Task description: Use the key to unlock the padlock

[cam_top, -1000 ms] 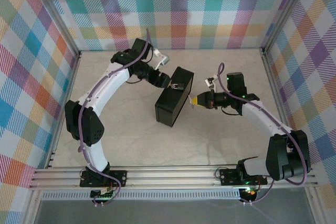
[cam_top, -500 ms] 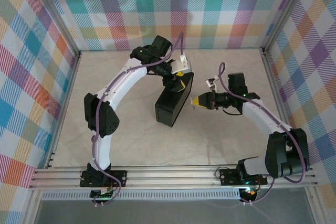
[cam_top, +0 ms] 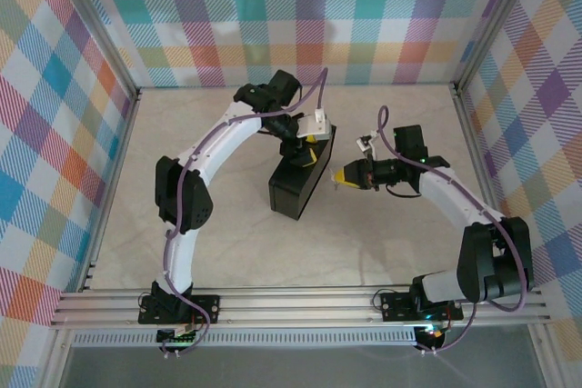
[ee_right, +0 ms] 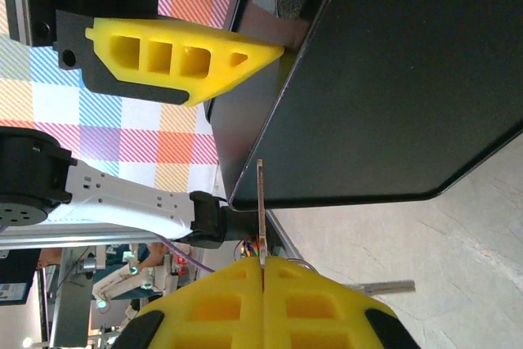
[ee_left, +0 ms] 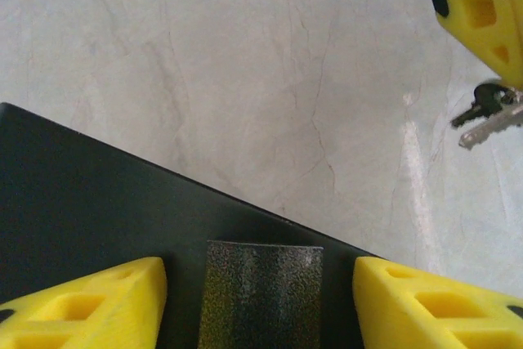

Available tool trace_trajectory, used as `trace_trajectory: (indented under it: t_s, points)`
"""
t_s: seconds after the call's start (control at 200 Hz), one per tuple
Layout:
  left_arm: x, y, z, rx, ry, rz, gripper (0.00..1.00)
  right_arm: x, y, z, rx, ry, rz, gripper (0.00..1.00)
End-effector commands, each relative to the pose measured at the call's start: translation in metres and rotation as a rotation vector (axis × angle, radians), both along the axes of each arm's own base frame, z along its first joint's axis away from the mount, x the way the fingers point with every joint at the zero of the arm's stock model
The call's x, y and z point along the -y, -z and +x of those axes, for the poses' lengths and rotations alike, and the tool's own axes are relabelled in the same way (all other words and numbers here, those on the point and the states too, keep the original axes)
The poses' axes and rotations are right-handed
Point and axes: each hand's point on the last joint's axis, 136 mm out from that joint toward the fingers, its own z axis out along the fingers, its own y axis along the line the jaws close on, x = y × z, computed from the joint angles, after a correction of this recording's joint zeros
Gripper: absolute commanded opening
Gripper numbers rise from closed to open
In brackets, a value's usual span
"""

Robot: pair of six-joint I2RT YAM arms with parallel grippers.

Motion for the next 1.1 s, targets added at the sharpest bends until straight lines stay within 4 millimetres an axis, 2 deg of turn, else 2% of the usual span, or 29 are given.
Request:
trace_trajectory:
  t_s: [0.0, 0.185, 0.295, 0.415, 0.63, 0.93, 1.095]
  points:
    - [-0.004, 0.018, -0.007, -0.015, 0.048, 0.055, 0.53, -0.001, -0.01, 0.001, 0.008, -0.028, 0.025, 0.03]
    - [-0.004, 0.025, -0.013, -0.009, 0.092, 0.052, 0.33, -0.001, -0.01, 0.003, -0.004, -0.037, 0.02, 0.03]
    - [-0.002, 0.02, -0.014, 0.012, 0.106, 0.02, 0.28, -0.003, -0.014, 0.005, -0.002, -0.056, 0.039, 0.03]
    - [0.0, 0.002, -0.02, 0.027, 0.14, -0.045, 0.25, -0.006, -0.024, 0.005, -0.013, -0.096, 0.076, 0.03]
    - [-0.005, -0.038, -0.051, 0.043, 0.271, -0.181, 0.24, -0.006, -0.04, -0.012, -0.034, -0.149, 0.121, 0.04]
    - [-0.014, -0.059, -0.077, 0.05, 0.333, -0.251, 0.23, -0.009, -0.047, -0.018, -0.021, -0.186, 0.1, 0.04]
    - [-0.017, -0.063, -0.084, 0.057, 0.337, -0.269, 0.22, -0.024, -0.035, -0.025, -0.043, -0.244, 0.055, 0.04]
